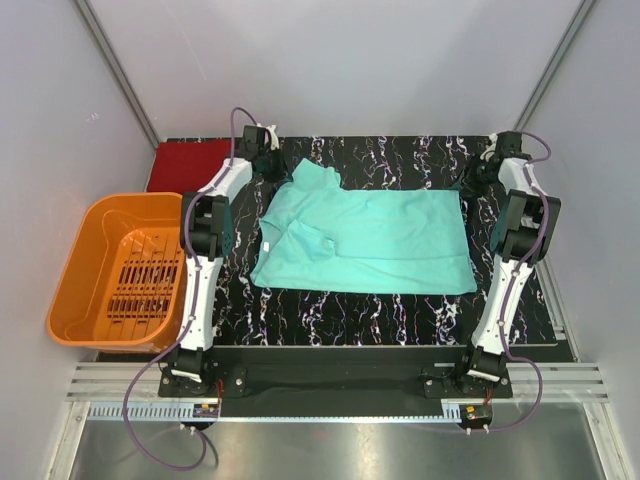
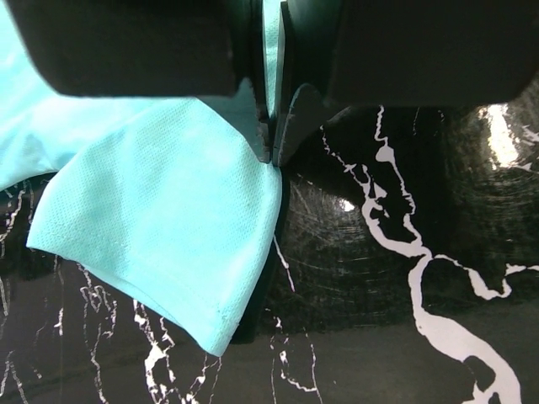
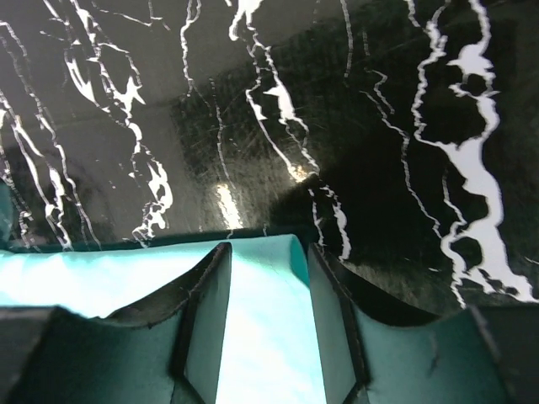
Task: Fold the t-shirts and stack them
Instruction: Fold the tshirt
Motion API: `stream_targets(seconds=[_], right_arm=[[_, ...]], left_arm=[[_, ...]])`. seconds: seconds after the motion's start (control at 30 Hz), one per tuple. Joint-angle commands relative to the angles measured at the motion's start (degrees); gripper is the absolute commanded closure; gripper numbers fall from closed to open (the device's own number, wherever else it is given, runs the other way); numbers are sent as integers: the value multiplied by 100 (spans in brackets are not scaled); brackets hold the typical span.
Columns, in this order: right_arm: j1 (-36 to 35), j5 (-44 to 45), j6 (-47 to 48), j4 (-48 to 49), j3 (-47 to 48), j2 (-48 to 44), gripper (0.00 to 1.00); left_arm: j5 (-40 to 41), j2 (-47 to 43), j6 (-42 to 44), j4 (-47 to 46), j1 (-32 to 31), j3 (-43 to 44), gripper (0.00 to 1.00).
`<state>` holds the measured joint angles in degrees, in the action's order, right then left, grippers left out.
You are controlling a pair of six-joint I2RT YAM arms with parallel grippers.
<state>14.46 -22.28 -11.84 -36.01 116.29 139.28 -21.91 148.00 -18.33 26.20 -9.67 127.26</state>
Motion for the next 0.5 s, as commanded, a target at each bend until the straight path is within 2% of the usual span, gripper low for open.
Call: stream_targets(seconds=[0.0, 0.13, 0.2, 0.23, 0.27, 0.3, 0.47], right_arm=[[-13, -241, -3, -214, 166, 178, 53], [-13, -224, -20, -170, 201, 213, 64], [-13, -136, -20, -196, 288, 239, 74], [-13, -110, -38, -205, 393, 248, 80], [-13, -83, -56, -205, 438, 248, 94], [-13, -83, -73, -213, 491, 248, 100], [-13, -171, -231, -222, 623, 109, 100]], left_arm=[[-243, -219, -83, -150, 35, -140, 94], [-340, -281, -179, -238, 62, -184, 100], [-393, -342, -197, -325, 97, -219, 100], [-358, -473, -189, -421, 97, -315, 100], [-349, -544, -171, -492, 106, -368, 100], [-331, -623, -154, -545, 106, -421, 100], [-393, -1132, -250, -791, 123, -562, 100]])
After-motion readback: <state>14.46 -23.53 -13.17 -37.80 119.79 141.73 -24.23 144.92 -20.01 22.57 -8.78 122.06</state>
